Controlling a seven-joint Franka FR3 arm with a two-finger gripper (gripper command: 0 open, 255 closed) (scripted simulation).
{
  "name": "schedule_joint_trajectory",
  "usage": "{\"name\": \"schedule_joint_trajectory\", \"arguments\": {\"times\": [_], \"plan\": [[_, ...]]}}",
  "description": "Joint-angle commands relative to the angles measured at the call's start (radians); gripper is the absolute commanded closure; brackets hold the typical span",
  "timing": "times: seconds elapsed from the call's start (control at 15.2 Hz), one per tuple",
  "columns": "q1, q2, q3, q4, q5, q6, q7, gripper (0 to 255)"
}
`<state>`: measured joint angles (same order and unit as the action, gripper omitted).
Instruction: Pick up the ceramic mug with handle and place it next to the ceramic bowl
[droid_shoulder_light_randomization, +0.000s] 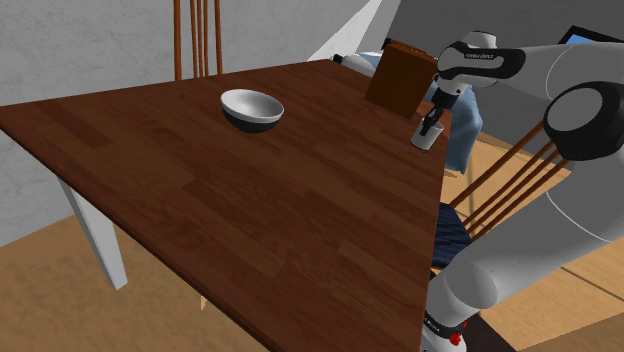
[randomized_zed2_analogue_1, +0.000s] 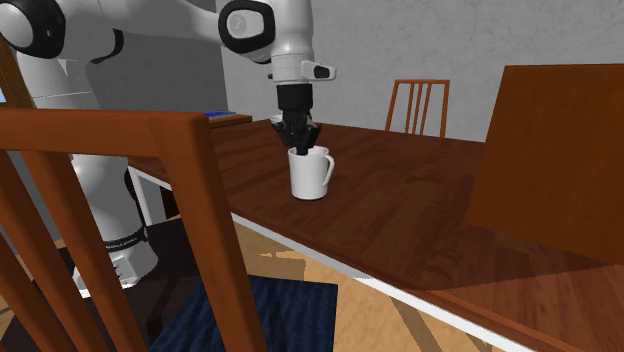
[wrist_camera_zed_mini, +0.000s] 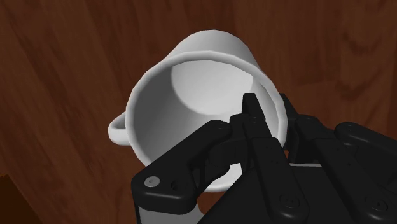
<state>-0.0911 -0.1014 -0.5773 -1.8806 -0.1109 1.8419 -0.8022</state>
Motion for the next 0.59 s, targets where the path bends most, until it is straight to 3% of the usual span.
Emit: {"name": "schedule_joint_trajectory", "arguments": {"times": [0.0, 0.53], "plan": [[0.001, -0.002, 0.002, 0.026, 0.0, -0.027, 0.0, 255], [0.003, 0.009, 0.003, 0.144, 0.008, -0.136, -0.01, 255]]}}
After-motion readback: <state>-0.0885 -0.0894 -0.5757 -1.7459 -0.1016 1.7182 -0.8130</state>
